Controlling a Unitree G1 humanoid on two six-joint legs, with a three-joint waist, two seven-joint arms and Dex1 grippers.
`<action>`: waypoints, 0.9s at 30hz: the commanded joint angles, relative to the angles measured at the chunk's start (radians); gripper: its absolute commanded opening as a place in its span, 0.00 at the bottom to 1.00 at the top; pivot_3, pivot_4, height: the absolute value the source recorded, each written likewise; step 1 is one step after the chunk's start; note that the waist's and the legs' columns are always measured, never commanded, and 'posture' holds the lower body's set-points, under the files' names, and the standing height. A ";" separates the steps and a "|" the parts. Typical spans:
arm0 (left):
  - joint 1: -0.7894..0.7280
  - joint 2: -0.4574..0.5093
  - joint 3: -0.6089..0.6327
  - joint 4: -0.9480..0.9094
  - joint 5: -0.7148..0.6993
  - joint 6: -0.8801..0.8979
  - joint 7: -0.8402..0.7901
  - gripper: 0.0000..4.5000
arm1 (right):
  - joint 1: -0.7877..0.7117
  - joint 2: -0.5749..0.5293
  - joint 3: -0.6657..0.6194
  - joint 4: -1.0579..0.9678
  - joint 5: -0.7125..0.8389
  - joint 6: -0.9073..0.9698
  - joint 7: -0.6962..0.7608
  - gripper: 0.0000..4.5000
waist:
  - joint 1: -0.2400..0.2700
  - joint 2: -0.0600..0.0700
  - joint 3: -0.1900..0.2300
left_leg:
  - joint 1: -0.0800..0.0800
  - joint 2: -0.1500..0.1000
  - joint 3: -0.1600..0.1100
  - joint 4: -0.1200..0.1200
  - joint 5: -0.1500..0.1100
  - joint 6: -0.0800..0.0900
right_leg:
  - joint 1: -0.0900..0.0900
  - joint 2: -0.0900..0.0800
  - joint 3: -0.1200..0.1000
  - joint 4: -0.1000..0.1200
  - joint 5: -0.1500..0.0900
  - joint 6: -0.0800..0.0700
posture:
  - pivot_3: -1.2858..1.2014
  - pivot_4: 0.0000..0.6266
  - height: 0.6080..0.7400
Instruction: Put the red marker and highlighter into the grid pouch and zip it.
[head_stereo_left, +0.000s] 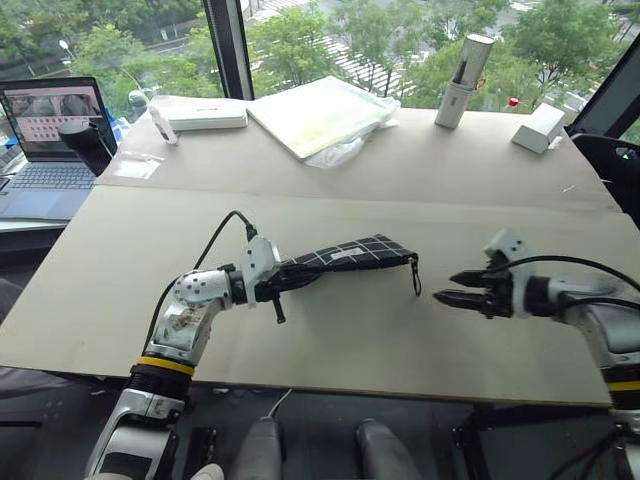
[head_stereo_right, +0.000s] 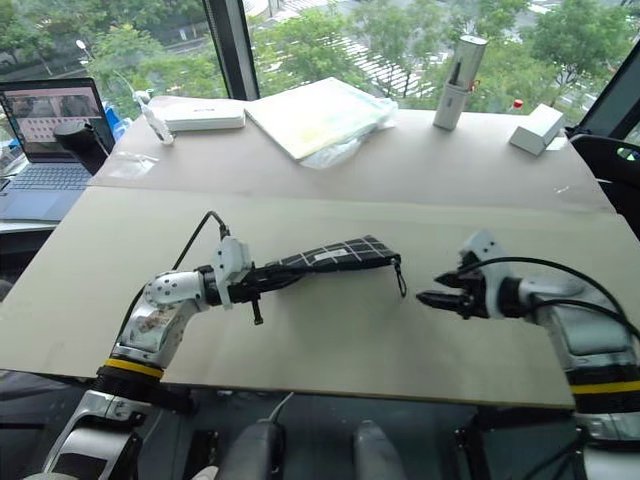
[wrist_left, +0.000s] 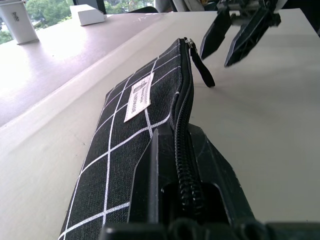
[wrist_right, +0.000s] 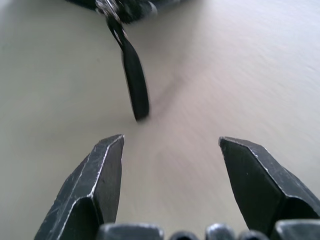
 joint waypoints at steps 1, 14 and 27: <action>-0.095 -0.025 -0.021 0.114 0.027 -0.119 -0.064 0.00 | 0.139 -0.057 -0.192 -0.107 0.066 -0.095 0.110 0.76 | 0.003 0.000 0.000 | 0.000 0.000 0.000 0.000 0.000 0.000 | 0.000 0.001 0.000 0.000 0.000 0.000 | 0.52 0.24 0.98; -0.287 -0.082 -0.045 0.542 0.118 -0.482 -0.208 0.00 | 0.351 0.017 -0.336 -0.321 0.178 -0.045 0.051 0.76 | -0.003 0.000 0.000 | 0.001 -0.001 -0.001 0.001 0.000 0.000 | 0.001 0.000 0.001 0.001 0.000 0.001 | 0.52 0.24 0.98; -0.176 -0.081 0.051 0.313 -0.076 -0.142 -0.230 0.94 | 0.335 0.028 -0.279 -0.299 0.174 -0.061 0.015 0.77 | -0.007 0.000 0.000 | 0.001 -0.001 -0.001 0.001 0.000 0.000 | 0.001 0.001 0.001 0.001 0.000 0.001 | 0.52 0.24 0.98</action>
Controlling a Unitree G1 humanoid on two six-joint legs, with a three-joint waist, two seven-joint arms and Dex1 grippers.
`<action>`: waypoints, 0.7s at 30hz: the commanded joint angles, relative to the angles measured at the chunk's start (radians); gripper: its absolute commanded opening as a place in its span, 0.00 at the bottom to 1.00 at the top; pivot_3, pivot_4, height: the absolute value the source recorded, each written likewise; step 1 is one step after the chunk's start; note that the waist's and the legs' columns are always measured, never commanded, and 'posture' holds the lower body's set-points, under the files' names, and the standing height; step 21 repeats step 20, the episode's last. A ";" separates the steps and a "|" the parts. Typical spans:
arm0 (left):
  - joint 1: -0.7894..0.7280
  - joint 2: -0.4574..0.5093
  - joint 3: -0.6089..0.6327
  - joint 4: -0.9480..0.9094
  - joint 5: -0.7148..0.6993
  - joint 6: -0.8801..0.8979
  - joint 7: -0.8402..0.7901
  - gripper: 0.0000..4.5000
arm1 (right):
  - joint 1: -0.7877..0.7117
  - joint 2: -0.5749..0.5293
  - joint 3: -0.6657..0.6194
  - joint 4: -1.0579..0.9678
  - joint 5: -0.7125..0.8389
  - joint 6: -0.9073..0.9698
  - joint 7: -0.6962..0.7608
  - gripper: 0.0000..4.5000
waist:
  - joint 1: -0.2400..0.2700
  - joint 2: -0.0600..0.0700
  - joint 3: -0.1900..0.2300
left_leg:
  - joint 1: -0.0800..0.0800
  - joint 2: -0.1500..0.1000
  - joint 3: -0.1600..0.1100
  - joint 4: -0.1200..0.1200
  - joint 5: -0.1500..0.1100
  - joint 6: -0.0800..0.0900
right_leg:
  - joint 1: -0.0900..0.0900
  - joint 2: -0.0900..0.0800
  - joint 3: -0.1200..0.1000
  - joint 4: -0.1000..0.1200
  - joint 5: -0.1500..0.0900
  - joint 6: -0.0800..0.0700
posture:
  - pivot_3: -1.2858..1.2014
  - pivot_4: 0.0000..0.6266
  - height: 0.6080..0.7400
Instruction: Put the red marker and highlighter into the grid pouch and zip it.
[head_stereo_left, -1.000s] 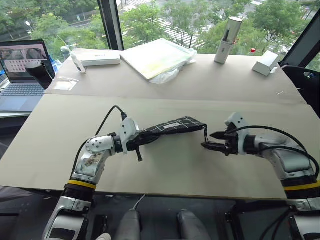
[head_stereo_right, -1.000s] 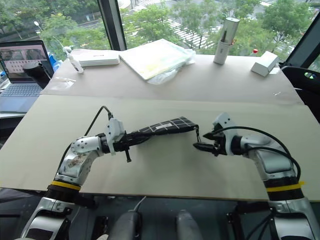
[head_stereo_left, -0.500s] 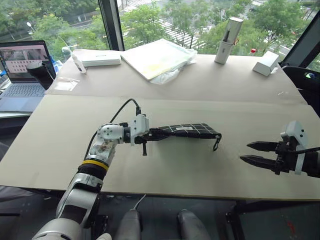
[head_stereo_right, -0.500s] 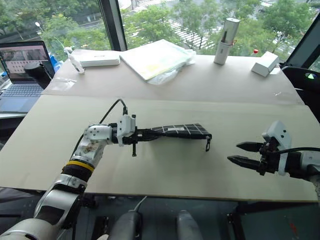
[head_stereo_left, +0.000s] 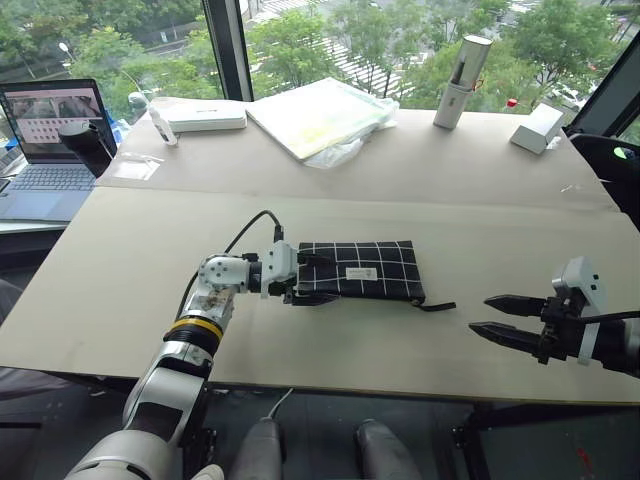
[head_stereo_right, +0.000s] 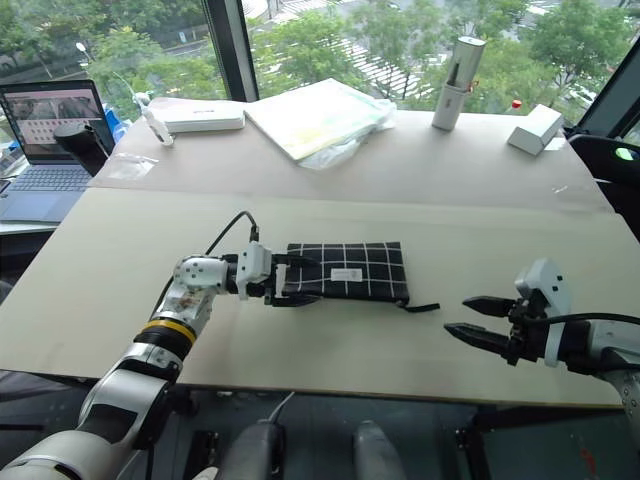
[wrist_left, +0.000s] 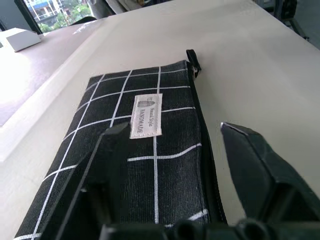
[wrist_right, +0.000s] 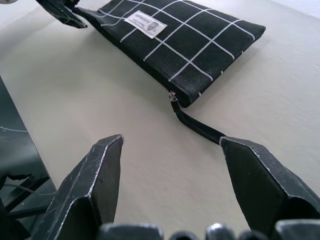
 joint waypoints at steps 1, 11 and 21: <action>0.068 0.030 0.069 -0.262 -0.172 0.350 0.048 0.94 | -0.032 0.002 0.019 0.018 -0.006 -0.025 -0.004 0.77 | -0.005 0.000 0.000 | 0.000 0.000 0.000 0.000 0.000 0.000 | 0.000 0.000 0.000 0.000 0.000 0.000 | 0.52 0.24 0.98; 0.373 0.142 0.363 -0.785 -0.433 0.945 0.499 0.94 | -0.164 0.023 0.130 0.181 -0.050 -0.079 0.013 0.77 | -0.019 0.000 0.000 | 0.001 0.002 0.000 0.000 0.000 0.000 | 0.000 0.000 -0.001 0.001 0.000 0.000 | 0.52 0.24 0.98; 0.549 0.129 0.493 -0.949 -0.471 1.013 0.719 0.94 | -0.299 0.057 0.250 0.310 -0.097 -0.112 0.048 0.77 | -0.015 0.000 0.000 | 0.001 0.002 0.000 0.000 0.000 0.000 | 0.000 0.000 -0.001 0.000 0.000 0.000 | 0.52 0.24 0.98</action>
